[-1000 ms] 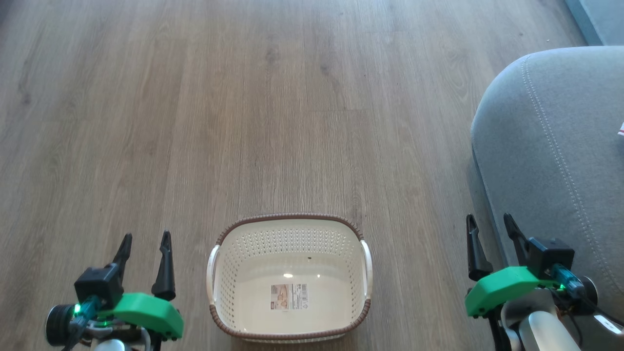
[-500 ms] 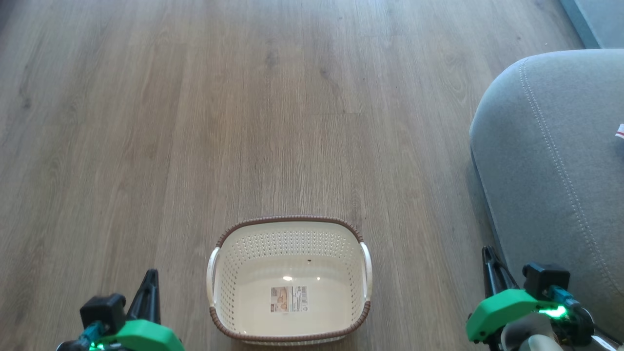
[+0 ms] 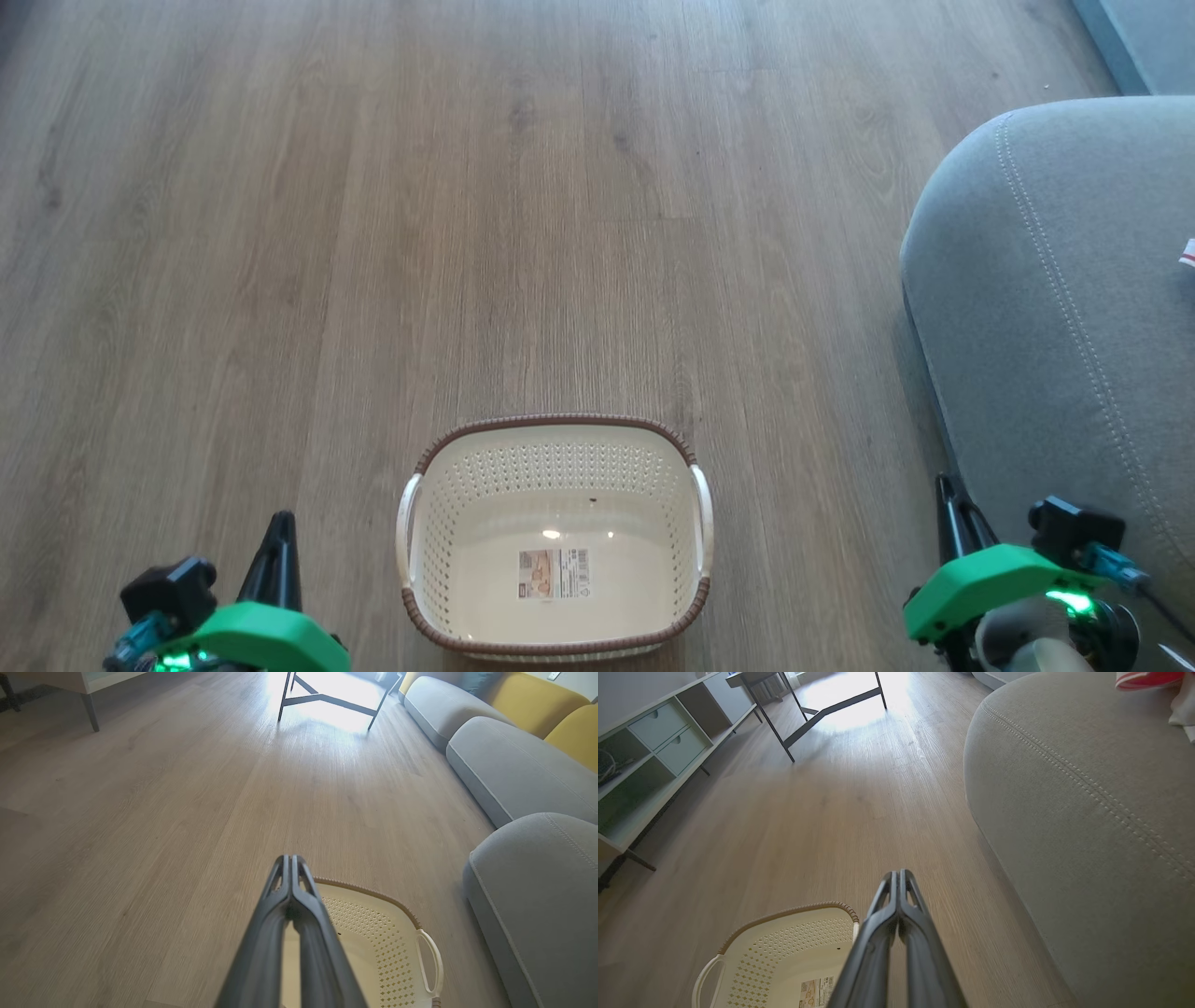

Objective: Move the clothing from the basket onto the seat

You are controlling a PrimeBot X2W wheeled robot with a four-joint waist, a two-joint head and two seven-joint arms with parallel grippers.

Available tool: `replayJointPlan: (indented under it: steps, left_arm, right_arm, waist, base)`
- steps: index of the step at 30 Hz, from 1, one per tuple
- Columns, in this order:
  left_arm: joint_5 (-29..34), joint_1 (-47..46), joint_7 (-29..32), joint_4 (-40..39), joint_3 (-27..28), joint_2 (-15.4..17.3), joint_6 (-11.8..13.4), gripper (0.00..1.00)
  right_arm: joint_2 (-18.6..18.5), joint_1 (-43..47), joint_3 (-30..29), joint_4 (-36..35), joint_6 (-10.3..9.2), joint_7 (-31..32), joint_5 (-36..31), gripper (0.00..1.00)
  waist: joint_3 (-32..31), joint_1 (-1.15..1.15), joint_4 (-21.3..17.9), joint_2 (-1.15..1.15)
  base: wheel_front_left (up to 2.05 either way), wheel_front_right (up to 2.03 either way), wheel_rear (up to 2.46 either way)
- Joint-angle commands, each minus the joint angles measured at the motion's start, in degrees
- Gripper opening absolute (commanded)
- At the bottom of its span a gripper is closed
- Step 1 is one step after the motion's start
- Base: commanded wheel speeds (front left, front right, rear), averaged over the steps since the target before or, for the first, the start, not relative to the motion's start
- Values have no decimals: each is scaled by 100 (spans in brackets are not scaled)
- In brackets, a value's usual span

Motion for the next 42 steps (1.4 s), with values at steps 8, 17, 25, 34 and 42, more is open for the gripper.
replayJointPlan:
  steps: [8,17,25,34,42]
  left_arm:
    - [-685,-329,163,-259,89,20,-20,0]
    - [-1298,-388,314,-301,119,22,-27,0]
    - [-1846,-442,449,-338,146,24,-33,0]
    - [-2459,-502,601,-379,176,25,-40,0]
    - [-3007,-555,736,-416,203,27,-46,0]
  right_arm:
    - [-6,-255,-107,-261,9,163,646,0]
    - [-6,-274,-178,-316,12,311,1214,0]
    - [-4,-291,-243,-366,14,443,1719,0]
    - [-2,-310,-316,-421,17,593,2285,0]
    - [0,-327,-383,-471,20,727,2788,0]
  waist:
    - [-7,0,6,0]
    - [-14,0,13,0]
    - [-20,0,18,0]
    - [-27,0,25,0]
    - [-34,0,30,0]
  base:
    - [0,0,0]
    - [0,0,0]
    - [0,0,0]
    - [0,0,0]
    - [0,0,0]
